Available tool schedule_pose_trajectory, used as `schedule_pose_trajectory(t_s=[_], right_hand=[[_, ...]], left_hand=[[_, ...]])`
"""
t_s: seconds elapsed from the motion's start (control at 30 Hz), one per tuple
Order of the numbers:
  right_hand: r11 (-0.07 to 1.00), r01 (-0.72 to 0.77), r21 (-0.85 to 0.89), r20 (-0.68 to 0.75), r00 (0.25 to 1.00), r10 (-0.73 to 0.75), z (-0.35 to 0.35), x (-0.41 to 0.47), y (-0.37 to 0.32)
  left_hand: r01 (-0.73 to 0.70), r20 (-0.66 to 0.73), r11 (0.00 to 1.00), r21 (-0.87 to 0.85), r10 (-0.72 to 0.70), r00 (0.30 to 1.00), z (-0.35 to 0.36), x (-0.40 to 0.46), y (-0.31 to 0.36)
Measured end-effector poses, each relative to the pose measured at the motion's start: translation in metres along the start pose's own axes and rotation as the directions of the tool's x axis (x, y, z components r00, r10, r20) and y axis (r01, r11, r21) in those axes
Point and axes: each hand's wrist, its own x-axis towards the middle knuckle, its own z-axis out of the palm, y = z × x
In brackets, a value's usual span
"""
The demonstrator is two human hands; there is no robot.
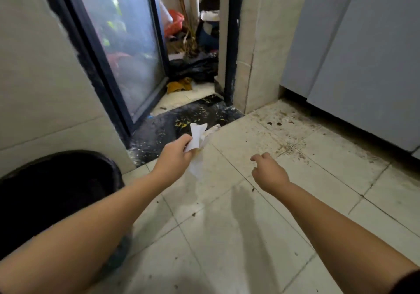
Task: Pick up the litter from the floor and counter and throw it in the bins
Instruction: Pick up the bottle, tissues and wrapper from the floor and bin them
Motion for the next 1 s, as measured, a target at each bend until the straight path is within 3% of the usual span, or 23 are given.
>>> schedule_pose_trajectory(t_s=[0.2,0.37,0.5,0.6,0.67,0.8,0.87,1.0], right_hand=[[0.964,0.267,0.024,-0.064,0.962,-0.265,0.004,-0.009,-0.168],[0.883,0.469,0.029,0.019,0.883,-0.469,0.034,-0.036,-0.278],[0.876,0.48,-0.047,0.12,0.873,-0.472,0.066,-0.05,-0.321],[0.912,0.41,0.007,0.16,0.9,-0.406,0.081,-0.048,-0.32],[0.918,0.385,0.092,0.153,0.906,-0.395,0.088,-0.049,-0.314],[0.905,0.373,0.204,0.075,0.916,-0.395,0.093,-0.05,-0.31],[0.902,0.368,0.226,0.09,0.914,-0.396,0.093,-0.049,-0.311],[0.931,0.306,0.197,0.219,0.912,-0.346,0.064,-0.058,-0.313]], left_hand=[[0.035,-0.184,0.999,0.036,-0.028,0.983,-0.155,-0.036,-0.07],[0.097,-0.186,0.975,0.198,-0.059,0.981,-0.213,-0.086,-0.145],[0.085,0.067,0.886,0.457,-0.129,0.989,-0.202,-0.112,-0.207],[0.007,0.286,0.792,0.611,-0.229,0.93,-0.175,-0.118,-0.237],[-0.056,0.436,0.739,0.671,-0.332,0.837,-0.156,-0.119,-0.25],[-0.038,0.621,0.745,0.666,-0.526,0.58,-0.136,-0.122,-0.262],[0.001,0.632,0.778,0.629,-0.512,0.582,-0.142,-0.121,-0.256],[0.133,0.585,0.842,0.523,-0.468,0.662,-0.187,-0.116,-0.214]])
